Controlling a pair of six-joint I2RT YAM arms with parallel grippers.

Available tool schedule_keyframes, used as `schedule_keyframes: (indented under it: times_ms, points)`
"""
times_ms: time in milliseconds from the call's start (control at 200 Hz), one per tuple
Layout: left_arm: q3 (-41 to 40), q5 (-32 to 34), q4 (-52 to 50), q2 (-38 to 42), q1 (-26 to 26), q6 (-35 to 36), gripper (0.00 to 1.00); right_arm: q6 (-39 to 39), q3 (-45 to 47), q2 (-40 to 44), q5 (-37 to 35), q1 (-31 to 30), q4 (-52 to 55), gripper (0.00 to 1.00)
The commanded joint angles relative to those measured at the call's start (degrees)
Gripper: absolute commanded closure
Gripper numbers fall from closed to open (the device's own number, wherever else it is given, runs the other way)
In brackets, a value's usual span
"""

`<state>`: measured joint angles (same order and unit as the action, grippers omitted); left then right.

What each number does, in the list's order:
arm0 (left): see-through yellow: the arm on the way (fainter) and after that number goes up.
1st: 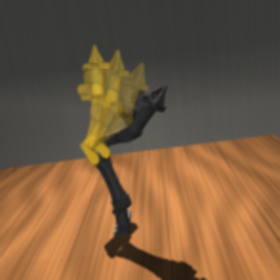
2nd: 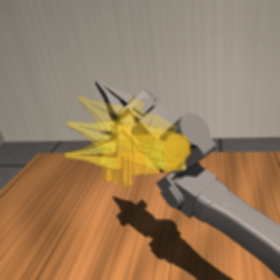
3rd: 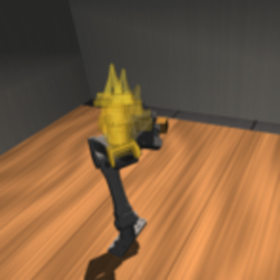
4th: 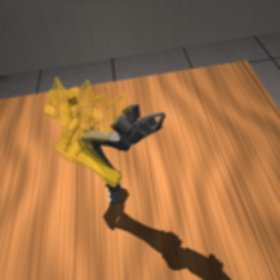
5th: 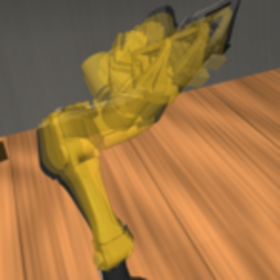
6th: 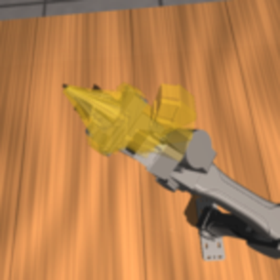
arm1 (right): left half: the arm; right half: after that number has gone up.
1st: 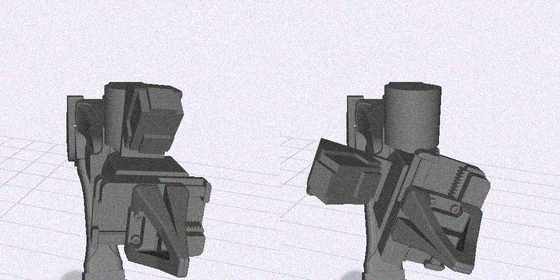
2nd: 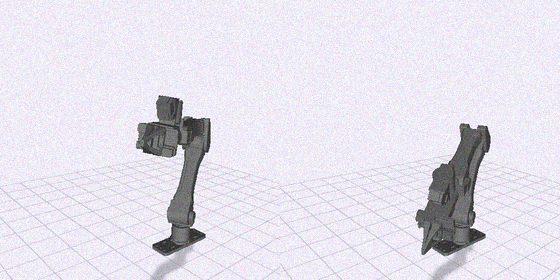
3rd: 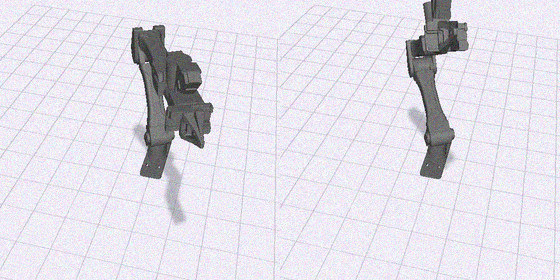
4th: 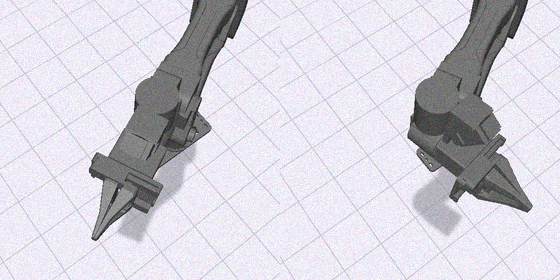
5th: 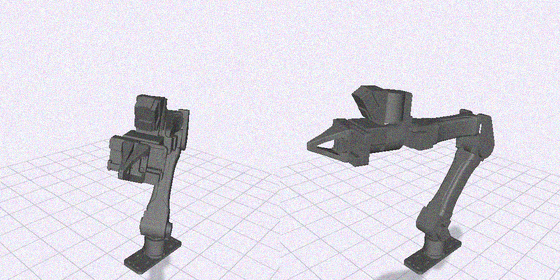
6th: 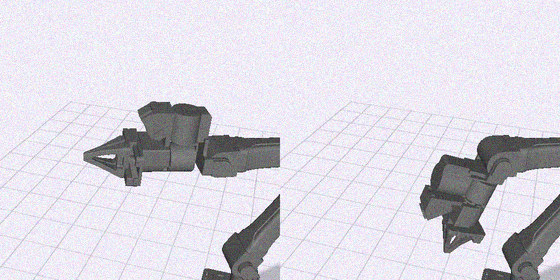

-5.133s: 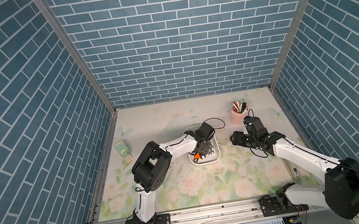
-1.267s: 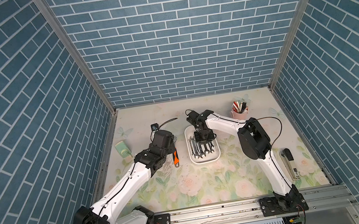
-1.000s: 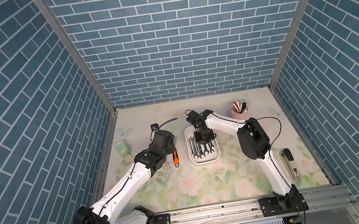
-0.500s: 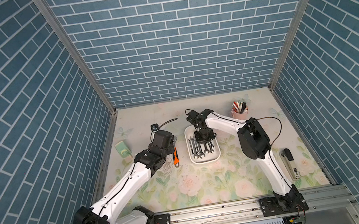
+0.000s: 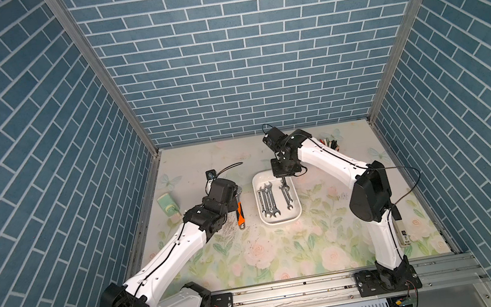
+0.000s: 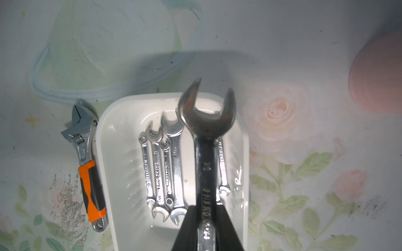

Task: Take out the wrench from the storage box
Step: Pick up the wrench from the storage box, then place the wrench at the center of the board.

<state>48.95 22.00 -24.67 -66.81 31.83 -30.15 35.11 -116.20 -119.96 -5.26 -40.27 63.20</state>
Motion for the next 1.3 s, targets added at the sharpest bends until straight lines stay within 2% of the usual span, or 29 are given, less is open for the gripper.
schedule_keyframes:
  times_ms: [0, 315, 565, 865, 955, 1040, 1295]
  points:
    - [1.7, 1.3, -1.6, 0.8, -0.3, 0.5, 0.36, -3.9, 2.7, 3.5, -1.6, 1.8, 2.4, 0.92]
    - [2.9, -0.7, -1.8, -0.8, -0.3, 0.0, 0.36, -7.5, 23.2, 12.1, 0.7, 8.1, -7.6, 0.92]
    - [4.2, -2.2, -2.4, -1.9, -0.4, -1.5, 0.36, -7.7, 35.9, 12.3, 6.1, 9.7, -17.2, 0.92]
    - [3.8, -4.5, -2.2, -1.9, 0.1, -3.9, 0.36, -7.0, 41.0, 10.2, 8.5, 9.7, -22.4, 0.91]
    - [3.8, -3.6, -2.6, -2.0, 0.8, -5.6, 0.34, -6.6, 41.8, 10.8, 8.4, 9.7, -23.1, 0.86]
    - [4.9, -2.9, -3.5, -2.7, 1.9, -6.0, 0.34, -6.5, 41.8, 11.1, 8.1, 9.7, -23.4, 0.75]
    - [8.5, -0.5, -5.2, -3.1, 5.2, -6.5, 0.34, -6.5, 41.0, 11.6, 8.0, 9.7, -22.6, 0.70]
